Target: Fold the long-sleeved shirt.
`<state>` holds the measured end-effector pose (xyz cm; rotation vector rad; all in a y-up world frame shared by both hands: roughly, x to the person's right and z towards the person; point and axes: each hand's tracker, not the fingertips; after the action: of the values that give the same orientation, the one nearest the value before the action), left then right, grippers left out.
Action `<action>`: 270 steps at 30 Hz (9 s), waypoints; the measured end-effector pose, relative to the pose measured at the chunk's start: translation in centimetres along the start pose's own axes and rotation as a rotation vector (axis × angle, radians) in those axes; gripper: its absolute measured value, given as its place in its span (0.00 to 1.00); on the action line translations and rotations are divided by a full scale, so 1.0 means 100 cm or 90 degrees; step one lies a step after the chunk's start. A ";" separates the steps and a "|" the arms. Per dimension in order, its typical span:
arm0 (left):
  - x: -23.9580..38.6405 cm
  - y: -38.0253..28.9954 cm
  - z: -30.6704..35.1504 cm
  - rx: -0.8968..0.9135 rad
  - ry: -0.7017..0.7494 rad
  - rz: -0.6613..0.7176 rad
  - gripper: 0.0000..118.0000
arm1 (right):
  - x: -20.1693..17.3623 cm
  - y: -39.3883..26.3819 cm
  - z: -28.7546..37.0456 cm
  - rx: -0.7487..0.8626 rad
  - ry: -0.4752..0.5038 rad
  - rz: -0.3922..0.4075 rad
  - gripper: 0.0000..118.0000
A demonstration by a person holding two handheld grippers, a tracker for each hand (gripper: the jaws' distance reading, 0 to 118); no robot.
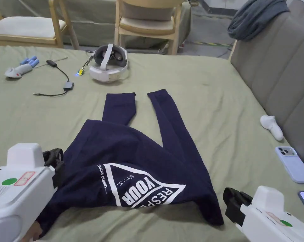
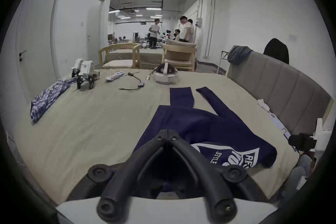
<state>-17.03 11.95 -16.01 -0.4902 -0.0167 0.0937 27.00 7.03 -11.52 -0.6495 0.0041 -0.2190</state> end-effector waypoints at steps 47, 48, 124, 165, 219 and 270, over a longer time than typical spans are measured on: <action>-0.044 0.056 -0.378 -0.369 -0.032 0.023 0.05 | 0.052 0.012 -0.095 -0.134 0.027 0.034 0.01; -0.045 0.054 -0.379 -0.366 -0.051 0.032 0.05 | 0.052 0.012 -0.096 -0.133 0.030 0.031 0.01; -0.093 0.633 -0.061 0.417 0.151 0.103 0.03 | -0.232 0.704 0.004 0.512 -0.030 0.173 0.01; -0.087 -0.052 0.057 -0.179 0.000 -0.038 0.03 | 0.016 -0.020 0.021 -0.205 0.013 0.244 0.01; -0.018 0.023 -0.101 -0.092 0.021 0.015 0.02 | -0.147 0.193 -0.348 -0.159 0.134 0.259 0.99; -0.043 0.024 -0.041 -0.081 0.021 0.045 0.02 | -0.037 0.060 0.029 -0.186 0.209 0.180 0.09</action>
<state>-21.40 11.73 -20.69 -0.6190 0.0270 0.1543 24.82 14.15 -12.99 -0.8886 0.4473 -0.0494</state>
